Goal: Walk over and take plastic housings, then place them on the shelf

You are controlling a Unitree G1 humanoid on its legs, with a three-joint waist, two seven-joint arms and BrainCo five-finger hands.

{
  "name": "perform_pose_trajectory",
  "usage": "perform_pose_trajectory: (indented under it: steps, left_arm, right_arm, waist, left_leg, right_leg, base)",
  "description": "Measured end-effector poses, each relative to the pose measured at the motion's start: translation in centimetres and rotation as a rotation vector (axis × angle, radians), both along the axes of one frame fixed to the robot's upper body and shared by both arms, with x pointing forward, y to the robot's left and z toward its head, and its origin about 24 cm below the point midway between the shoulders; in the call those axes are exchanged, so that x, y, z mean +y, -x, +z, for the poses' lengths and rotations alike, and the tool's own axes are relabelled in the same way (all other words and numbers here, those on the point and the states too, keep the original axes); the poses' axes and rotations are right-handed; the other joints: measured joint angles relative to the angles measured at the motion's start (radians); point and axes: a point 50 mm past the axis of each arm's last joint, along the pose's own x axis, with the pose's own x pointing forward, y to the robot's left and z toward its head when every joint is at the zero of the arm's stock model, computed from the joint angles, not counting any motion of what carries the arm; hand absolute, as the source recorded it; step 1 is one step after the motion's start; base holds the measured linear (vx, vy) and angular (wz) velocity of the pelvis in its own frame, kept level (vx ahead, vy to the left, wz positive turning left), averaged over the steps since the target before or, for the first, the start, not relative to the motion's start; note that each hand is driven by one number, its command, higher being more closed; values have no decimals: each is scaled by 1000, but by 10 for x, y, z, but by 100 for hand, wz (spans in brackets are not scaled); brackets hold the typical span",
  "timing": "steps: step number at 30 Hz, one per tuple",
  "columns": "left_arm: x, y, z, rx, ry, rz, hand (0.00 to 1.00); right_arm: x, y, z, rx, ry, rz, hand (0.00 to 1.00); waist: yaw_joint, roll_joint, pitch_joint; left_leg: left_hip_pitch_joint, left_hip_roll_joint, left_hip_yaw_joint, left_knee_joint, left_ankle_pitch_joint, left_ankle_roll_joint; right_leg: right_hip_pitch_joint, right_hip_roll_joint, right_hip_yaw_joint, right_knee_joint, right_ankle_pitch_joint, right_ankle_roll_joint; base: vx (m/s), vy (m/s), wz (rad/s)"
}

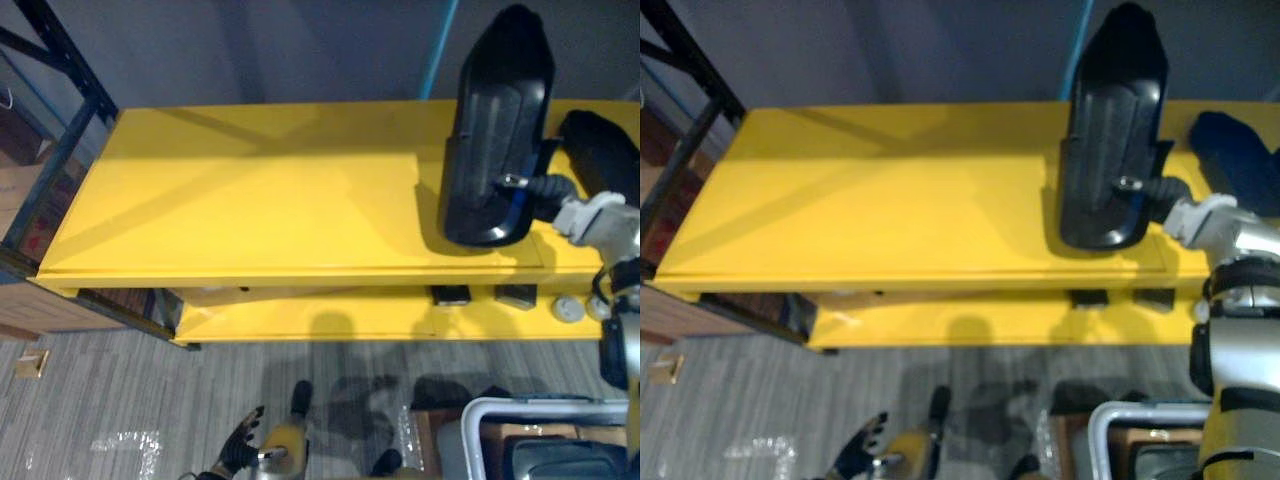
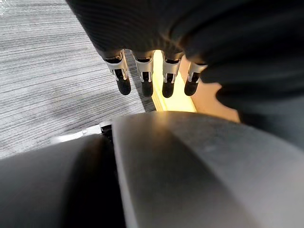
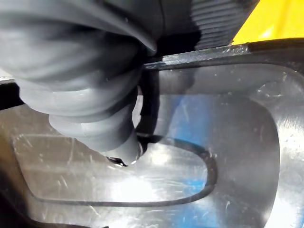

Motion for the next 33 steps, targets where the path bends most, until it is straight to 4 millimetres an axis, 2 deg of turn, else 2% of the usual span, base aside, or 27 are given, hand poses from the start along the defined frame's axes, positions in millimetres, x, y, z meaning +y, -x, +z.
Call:
perform_pose_trajectory:
  steps: [5, 12, 13, 16, 23, 28, 31, 33]
  left_arm:
    - [-1, -3, 2, -21, 9, 8, 0]
    - [-1, -6, 5, -52, 14, 48, 0]
    - [-1, -6, 5, -53, 13, 50, 0]
    - [0, -6, 5, -56, 4, 62, 0]
    - [-2, -9, 7, -82, 11, 69, 0]
    - [-4, -8, 7, -83, 12, 66, 0]
    - [-5, -8, 7, -91, 12, 64, 0]
    - [-6, -8, 8, -96, 13, 64, 0]
  right_arm:
    - [-5, -3, 6, 24, 84, -101, 100]
    - [-8, -4, 20, -4, 100, -169, 100]
    - [-8, -4, 20, -4, 103, -171, 0]
    - [-10, -4, 20, -1, 150, -188, 0]
    - [-22, -4, 49, -189, 292, -365, 0]
    - [-18, -3, 86, -426, 422, -473, 0]
    - [-9, 0, 111, -592, 600, -549, 0]
    - [-10, 3, 117, -642, 679, -647, 0]
  waist:
    - [1, 6, 26]
    - [3, 15, 59]
    - [3, 16, 59]
    - [3, 16, 59]
    - [6, 39, 97]
    - [7, 40, 98]
    - [9, 40, 98]
    - [16, 40, 98]
  left_leg:
    - [-23, 3, -3, 0, 2, 0]
    - [-30, 10, 0, 0, 4, -3]
    - [-31, 11, 0, 0, 5, -4]
    - [-35, 15, 0, 0, 6, -5]
    - [-48, 22, 0, 0, 10, -11]
    - [-50, 18, 0, 0, 10, -11]
    - [-47, 15, -3, 1, 10, -11]
    - [-46, 16, -4, 1, 10, -11]
  right_leg:
    - [-39, -5, 2, 44, -19, -2]
    - [-66, -11, 9, 89, -43, -7]
    - [-72, -14, 11, 103, -51, -11]
    - [-85, -15, 14, 120, -62, -13]
    - [-116, -20, 19, 165, -82, -18]
    - [-125, -32, 20, 185, -96, -15]
    - [-125, -35, 20, 199, -106, -16]
    - [-125, -34, 20, 201, -108, -17]
  base:
    - [0, 0, 0]
    - [9, -19, -1]
    - [15, -43, -2]
    - [1, -43, -1]
    - [-11, -21, -1]
    - [0, 0, 0]
    - [11, -9, 3]
    - [4, -8, 2]
